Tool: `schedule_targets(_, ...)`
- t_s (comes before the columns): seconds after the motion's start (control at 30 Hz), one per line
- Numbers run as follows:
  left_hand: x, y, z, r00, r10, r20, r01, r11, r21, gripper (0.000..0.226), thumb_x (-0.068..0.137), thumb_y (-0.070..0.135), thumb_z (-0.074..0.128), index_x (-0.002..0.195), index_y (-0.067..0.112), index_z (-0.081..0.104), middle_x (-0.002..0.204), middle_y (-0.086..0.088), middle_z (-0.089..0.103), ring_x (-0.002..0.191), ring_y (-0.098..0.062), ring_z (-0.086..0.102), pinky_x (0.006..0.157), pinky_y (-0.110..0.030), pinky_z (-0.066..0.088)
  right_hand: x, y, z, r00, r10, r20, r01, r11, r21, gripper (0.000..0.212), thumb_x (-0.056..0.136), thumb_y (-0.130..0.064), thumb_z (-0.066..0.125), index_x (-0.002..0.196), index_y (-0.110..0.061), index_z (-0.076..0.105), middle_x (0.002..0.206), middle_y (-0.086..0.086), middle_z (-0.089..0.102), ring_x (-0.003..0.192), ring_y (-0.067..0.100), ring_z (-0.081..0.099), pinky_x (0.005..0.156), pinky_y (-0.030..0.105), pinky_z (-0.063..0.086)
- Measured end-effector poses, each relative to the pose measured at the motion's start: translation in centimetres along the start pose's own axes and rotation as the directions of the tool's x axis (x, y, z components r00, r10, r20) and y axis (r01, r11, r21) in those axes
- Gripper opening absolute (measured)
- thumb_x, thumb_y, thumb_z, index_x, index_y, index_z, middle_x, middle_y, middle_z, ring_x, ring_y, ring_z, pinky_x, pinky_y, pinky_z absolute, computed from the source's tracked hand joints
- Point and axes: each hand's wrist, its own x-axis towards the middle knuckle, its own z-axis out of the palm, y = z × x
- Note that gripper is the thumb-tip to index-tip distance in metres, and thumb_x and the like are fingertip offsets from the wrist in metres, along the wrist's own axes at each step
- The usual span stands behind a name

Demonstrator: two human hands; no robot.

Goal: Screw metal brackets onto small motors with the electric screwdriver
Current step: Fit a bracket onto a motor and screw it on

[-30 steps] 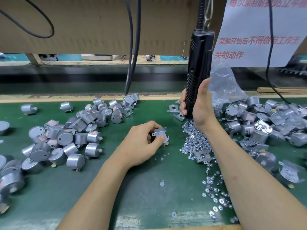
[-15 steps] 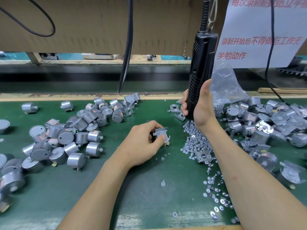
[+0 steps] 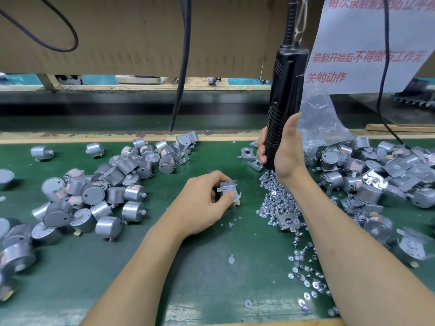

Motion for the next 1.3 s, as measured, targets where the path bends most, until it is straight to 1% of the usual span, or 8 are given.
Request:
schedule_targets(0.1, -0.1, 0.1, -0.1, 1.000, 0.009, 0.000, -0.009, 1.000, -0.012, 0.008, 0.087, 0.033, 0.065, 0.094, 0.030, 0.063, 0.074, 0.027, 0.062, 0.055, -0.003, 0.048, 0.057, -0.010, 0.038, -0.1, -0.1, 0.0, 1.000, -0.005, -0.006, 0.005, 1.000, -0.009, 0.085, 0.061, -0.102, 0.040, 0.062, -0.018, 0.058, 0.055, 0.003, 0.052, 0.042, 0.017, 0.045, 0.045, 0.024, 0.040)
schedule_targets(0.2, -0.2, -0.1, -0.4, 0.999, -0.011, 0.048, 0.011, 1.000, -0.005, 0.030, 0.075, 0.040, 0.076, 0.101, 0.033, 0.062, 0.083, 0.022, 0.061, 0.064, -0.001, 0.052, 0.062, -0.009, 0.040, -0.1, -0.4, 0.1, 1.000, -0.008, -0.006, 0.008, 1.000, -0.017, 0.084, 0.061, -0.102, 0.039, 0.060, -0.020, 0.058, 0.054, 0.003, 0.051, 0.042, 0.018, 0.044, 0.046, 0.025, 0.040)
schedule_targets(0.27, -0.1, -0.2, -0.6, 0.996, -0.029, 0.079, 0.026, 0.999, 0.037, 0.040, 0.072, 0.036, 0.080, 0.106, 0.034, 0.059, 0.087, 0.019, 0.060, 0.068, -0.003, 0.052, 0.065, -0.011, 0.041, -0.1, -0.8, 0.1, 1.000, -0.015, -0.001, 0.015, 1.000, -0.009, 0.084, 0.061, -0.102, 0.039, 0.059, -0.020, 0.058, 0.054, 0.003, 0.051, 0.041, 0.018, 0.044, 0.046, 0.025, 0.040)
schedule_targets(0.4, -0.1, -0.2, -0.5, 0.998, -0.017, 0.066, 0.016, 1.000, 0.021, 0.032, 0.077, 0.027, 0.078, 0.103, 0.030, 0.060, 0.088, 0.015, 0.062, 0.064, -0.005, 0.049, 0.063, -0.011, 0.040, -0.2, -1.6, 0.5, 0.999, -0.034, 0.012, 0.034, 0.999, 0.007, 0.084, 0.058, -0.102, 0.042, 0.060, -0.020, 0.057, 0.053, 0.003, 0.050, 0.041, 0.018, 0.044, 0.045, 0.024, 0.039)
schedule_targets(0.6, -0.1, 0.3, 0.0, 0.997, 0.076, 0.021, -0.077, 0.993, 0.086, 0.032, 0.076, 0.029, 0.079, 0.105, 0.030, 0.064, 0.079, 0.020, 0.056, 0.065, -0.008, 0.050, 0.060, -0.014, 0.038, -0.7, -3.0, 1.2, 0.995, -0.064, 0.074, 0.059, 0.996, 0.059, 0.085, 0.057, -0.103, 0.041, 0.061, -0.019, 0.056, 0.053, 0.002, 0.049, 0.042, 0.019, 0.043, 0.047, 0.025, 0.039)
schedule_targets(0.77, -0.1, 0.4, -0.2, 0.992, 0.124, 0.017, -0.125, 0.984, 0.130, 0.031, 0.077, 0.032, 0.080, 0.104, 0.029, 0.066, 0.090, 0.022, 0.062, 0.076, 0.007, 0.054, 0.064, -0.009, 0.035, -1.6, -3.7, 2.5, 0.979, -0.095, 0.179, 0.065, 0.984, 0.167, 0.088, 0.058, -0.100, 0.044, 0.066, -0.013, 0.051, 0.053, 0.002, 0.047, 0.039, 0.019, 0.040, 0.045, 0.026, 0.035)
schedule_targets(1.0, -0.1, 0.6, -0.3, 0.996, 0.090, 0.015, -0.091, 0.989, 0.119, 0.029, 0.074, 0.032, 0.084, 0.096, 0.026, 0.065, 0.084, 0.020, 0.063, 0.068, 0.001, 0.054, 0.057, -0.011, 0.033, -2.7, -3.5, 4.0, 0.970, -0.098, 0.222, 0.049, 0.974, 0.219, 0.088, 0.057, -0.100, 0.045, 0.065, -0.012, 0.050, 0.051, 0.003, 0.046, 0.037, 0.019, 0.038, 0.044, 0.026, 0.032)
schedule_targets(1.3, 0.0, 0.7, -0.3, 0.996, 0.090, 0.028, -0.093, 0.988, 0.126, 0.029, 0.073, 0.029, 0.085, 0.091, 0.023, 0.064, 0.082, 0.020, 0.064, 0.068, 0.011, 0.052, 0.057, -0.007, 0.033, -3.2, -3.2, 4.9, 0.971, -0.102, 0.214, 0.050, 0.971, 0.235, 0.091, 0.058, -0.100, 0.045, 0.068, -0.009, 0.048, 0.051, 0.002, 0.047, 0.037, 0.019, 0.038, 0.044, 0.026, 0.032)
